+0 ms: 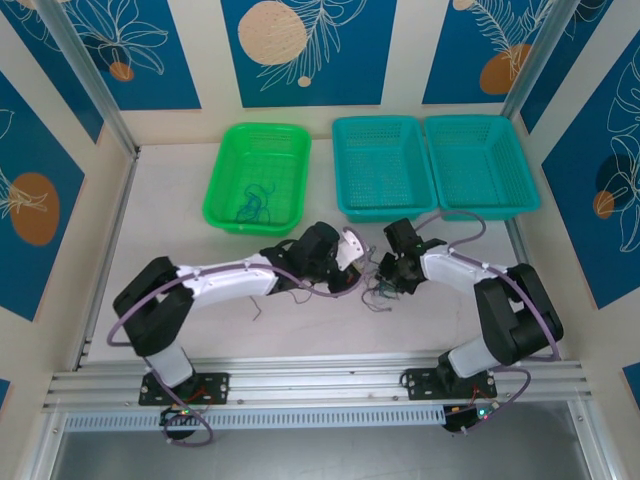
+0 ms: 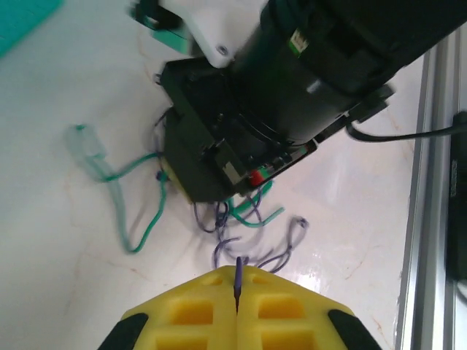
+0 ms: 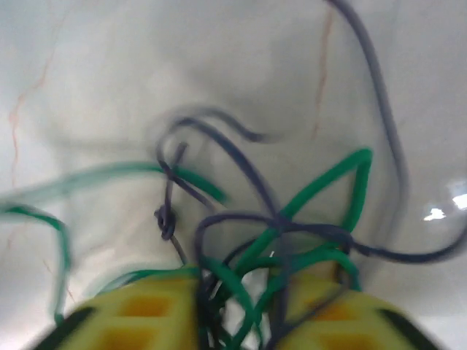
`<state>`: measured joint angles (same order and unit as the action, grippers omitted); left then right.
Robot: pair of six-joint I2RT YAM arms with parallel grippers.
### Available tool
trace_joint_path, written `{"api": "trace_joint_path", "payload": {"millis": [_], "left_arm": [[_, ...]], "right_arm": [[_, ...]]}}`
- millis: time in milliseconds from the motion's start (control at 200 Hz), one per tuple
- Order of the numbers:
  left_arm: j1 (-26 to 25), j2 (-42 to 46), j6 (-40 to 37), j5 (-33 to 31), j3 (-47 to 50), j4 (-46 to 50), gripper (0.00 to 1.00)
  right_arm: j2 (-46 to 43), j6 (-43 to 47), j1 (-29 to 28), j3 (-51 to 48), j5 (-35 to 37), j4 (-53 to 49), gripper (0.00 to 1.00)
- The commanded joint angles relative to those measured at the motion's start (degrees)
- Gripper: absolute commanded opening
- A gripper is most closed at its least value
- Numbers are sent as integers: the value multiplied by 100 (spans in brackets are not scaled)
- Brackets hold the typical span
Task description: Untangle the cables
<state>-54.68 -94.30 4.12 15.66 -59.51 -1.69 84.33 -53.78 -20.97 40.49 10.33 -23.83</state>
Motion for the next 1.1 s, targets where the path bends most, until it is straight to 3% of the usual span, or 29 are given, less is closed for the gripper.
{"api": "trace_joint_path", "payload": {"millis": [0,125,220,390,465,600,745,800,1015,1045,1095], "left_arm": [[-30,623,180,-686,383,29,0],[111,1599,621,-1629,744,514,0],[478,2518,1111,-2035,1157,773,0],[1684,4186,2077,-1662,1766,1201,0],[1921,4524,2135,-1437,1841,1349,0],[1935,4498,2226,-1192,1918,1362,0],[1884,3961,2707,192,2074,168,0],[1729,3782,2862,406,2050,-243,0],[824,3446,2420,-289,2188,-705,0],[741,3498,2469,-646,2330,-629,0],[649,3681,2702,-1457,2613,-286,10]], "right_arm": [[-196,-492,299,-343,-143,424,6],[-671,-494,507,-282,362,-82,4],[-1120,-465,907,-455,288,-161,5],[-1925,-496,1934,-909,-61,-191,5],[-2252,-434,2203,-1054,-195,-169,4],[-2639,-269,2426,-1118,-390,-159,4],[-2661,26,2307,-953,-878,-60,5],[-2655,37,2223,-903,-851,-78,6],[-2649,-149,2064,-1045,-856,184,7],[-2647,-155,2047,-1057,-853,208,7],[-2631,-158,2019,-1068,-833,204,7]]}}
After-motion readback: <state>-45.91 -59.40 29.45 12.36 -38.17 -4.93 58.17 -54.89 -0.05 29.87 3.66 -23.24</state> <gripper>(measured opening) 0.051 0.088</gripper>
